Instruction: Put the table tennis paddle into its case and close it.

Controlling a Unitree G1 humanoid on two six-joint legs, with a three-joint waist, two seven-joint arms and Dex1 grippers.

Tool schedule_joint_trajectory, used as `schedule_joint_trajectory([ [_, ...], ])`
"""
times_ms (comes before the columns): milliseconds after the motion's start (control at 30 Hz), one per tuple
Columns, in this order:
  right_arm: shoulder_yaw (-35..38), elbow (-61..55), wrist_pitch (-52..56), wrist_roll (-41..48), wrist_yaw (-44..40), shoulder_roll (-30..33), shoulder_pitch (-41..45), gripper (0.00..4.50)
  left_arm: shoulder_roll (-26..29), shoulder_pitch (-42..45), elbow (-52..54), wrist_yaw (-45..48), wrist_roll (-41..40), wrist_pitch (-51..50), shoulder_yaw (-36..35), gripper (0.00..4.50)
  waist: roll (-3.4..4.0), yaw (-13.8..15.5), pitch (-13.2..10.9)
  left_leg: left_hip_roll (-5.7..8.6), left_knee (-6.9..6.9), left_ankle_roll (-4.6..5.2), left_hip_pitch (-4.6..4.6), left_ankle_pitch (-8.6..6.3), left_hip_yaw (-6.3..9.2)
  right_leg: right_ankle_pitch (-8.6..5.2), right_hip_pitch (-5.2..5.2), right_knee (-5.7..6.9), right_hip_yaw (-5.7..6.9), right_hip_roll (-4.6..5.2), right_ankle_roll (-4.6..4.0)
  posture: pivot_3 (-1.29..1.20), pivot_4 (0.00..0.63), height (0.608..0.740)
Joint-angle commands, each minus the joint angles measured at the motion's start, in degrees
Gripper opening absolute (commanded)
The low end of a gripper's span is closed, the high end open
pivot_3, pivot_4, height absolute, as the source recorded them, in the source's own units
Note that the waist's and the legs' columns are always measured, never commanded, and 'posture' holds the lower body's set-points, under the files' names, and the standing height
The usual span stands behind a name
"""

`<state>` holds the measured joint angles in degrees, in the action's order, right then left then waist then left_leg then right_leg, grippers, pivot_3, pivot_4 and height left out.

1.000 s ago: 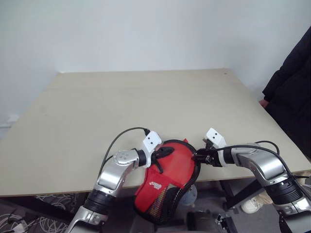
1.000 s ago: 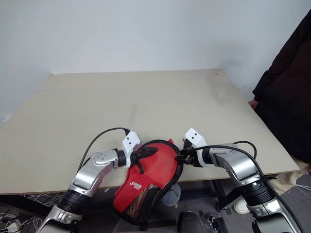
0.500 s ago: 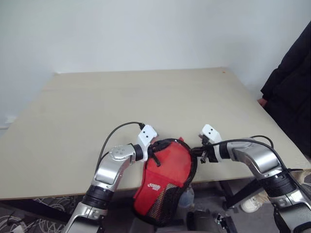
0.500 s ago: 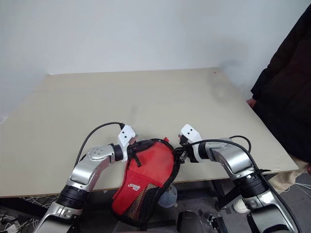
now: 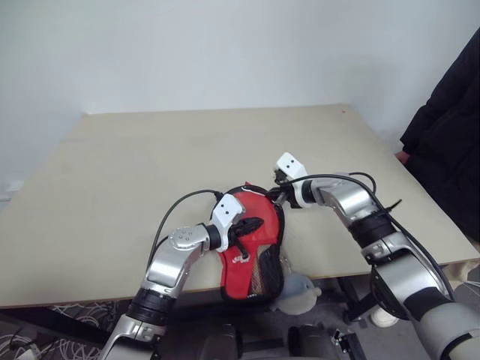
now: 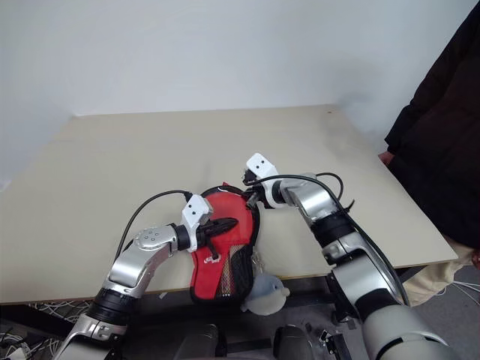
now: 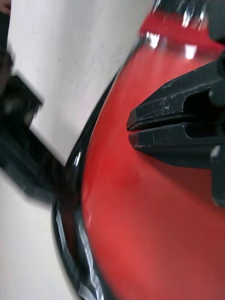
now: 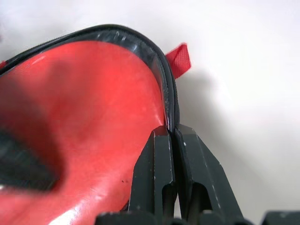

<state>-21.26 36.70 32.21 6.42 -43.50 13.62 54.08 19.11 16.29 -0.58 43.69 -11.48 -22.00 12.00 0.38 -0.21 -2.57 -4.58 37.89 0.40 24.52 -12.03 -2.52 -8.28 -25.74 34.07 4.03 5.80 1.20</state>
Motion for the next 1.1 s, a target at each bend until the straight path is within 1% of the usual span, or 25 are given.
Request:
schedule_joint_trajectory([
  [33, 3.82, 5.61, -6.41, -1.73, 3.62, -2.49, 5.47, 0.05, 0.01, 0.18, 2.01, -0.2, -0.25, 0.05, -0.21, 0.0, 0.0, 0.04, 0.0, 0.0, -0.02, 0.0, 0.0, 0.0, 0.01, 0.01, -0.03, 0.07, 0.0, 0.0, 0.0, 0.0, 0.0, 0.725],
  [200, 3.72, 13.42, -10.47, -3.83, 4.6, -6.25, 7.29, 0.05, -0.01, -0.03, 2.38, -0.33, -0.27, -0.1, -0.07, 0.0, -0.01, -0.09, 0.0, 0.04, 0.01, 0.01, 0.05, 0.02, -0.03, -0.01, -0.34, 0.67, -0.14, -0.01, -0.04, 0.0, 0.0, 0.725],
  [567, 5.26, 21.39, -14.31, -7.11, 5.77, -10.38, 7.94, 0.05, 0.14, 0.57, 2.01, -0.06, -0.11, -0.31, 0.01, 0.0, -0.01, -1.3, 0.0, 0.03, 0.06, -0.05, 0.0, 0.09, 0.04, -0.01, -0.38, 0.77, -0.14, -0.04, -0.05, 0.0, 0.0, 0.725],
  [633, 5.76, 22.34, -14.67, -7.39, 5.69, -10.64, 8.25, 0.48, 0.29, 0.6, 1.75, 0.05, -0.07, -0.41, -0.01, 0.0, -0.01, -1.41, 0.0, 0.03, 0.04, -0.04, 0.0, 0.09, 0.05, 0.0, -0.41, 0.8, -0.15, -0.05, -0.06, 0.0, 0.0, 0.725],
  [667, 5.95, 22.61, -14.76, -7.52, 5.6, -10.77, 8.36, 0.54, 0.45, 0.51, 1.63, 0.01, 0.0, -0.45, -0.12, 0.0, -0.01, -1.42, 0.0, 0.03, 0.04, -0.04, 0.01, 0.09, 0.06, 0.0, -0.41, 0.81, -0.15, -0.06, -0.07, 0.0, 0.0, 0.725],
  [767, 6.41, 23.25, -15.1, -7.91, 5.49, -11.02, 8.66, 1.36, 1.89, -0.17, -0.06, -0.01, 0.75, -0.27, -0.83, 0.0, -0.01, -1.44, 0.0, 0.03, 0.02, -0.04, 0.01, 0.09, 0.06, 0.0, -0.42, 0.8, -0.16, -0.06, -0.07, 0.0, 0.0, 0.725],
  [933, 7.02, 23.54, -15.45, -8.74, 5.48, -11.36, 8.69, 2.59, 3.87, -1.6, -1.74, 0.42, 0.71, 0.72, -1.65, 0.0, -0.01, -1.45, 0.0, 0.03, 0.03, -0.05, 0.0, 0.09, 0.06, 0.0, -0.42, 0.8, -0.16, -0.06, -0.07, 0.0, 0.0, 0.725],
  [1100, 7.28, 23.1, -15.19, -9.46, 5.39, -11.32, 8.53, 4.02, 4.43, -2.46, -2.89, 0.3, 0.7, 1.39, -2.28, 0.0, -0.01, -1.45, 0.0, 0.03, 0.03, -0.05, -0.02, 0.09, 0.06, 0.0, -0.41, 0.81, -0.16, -0.06, -0.07, 0.0, 0.0, 0.725],
])
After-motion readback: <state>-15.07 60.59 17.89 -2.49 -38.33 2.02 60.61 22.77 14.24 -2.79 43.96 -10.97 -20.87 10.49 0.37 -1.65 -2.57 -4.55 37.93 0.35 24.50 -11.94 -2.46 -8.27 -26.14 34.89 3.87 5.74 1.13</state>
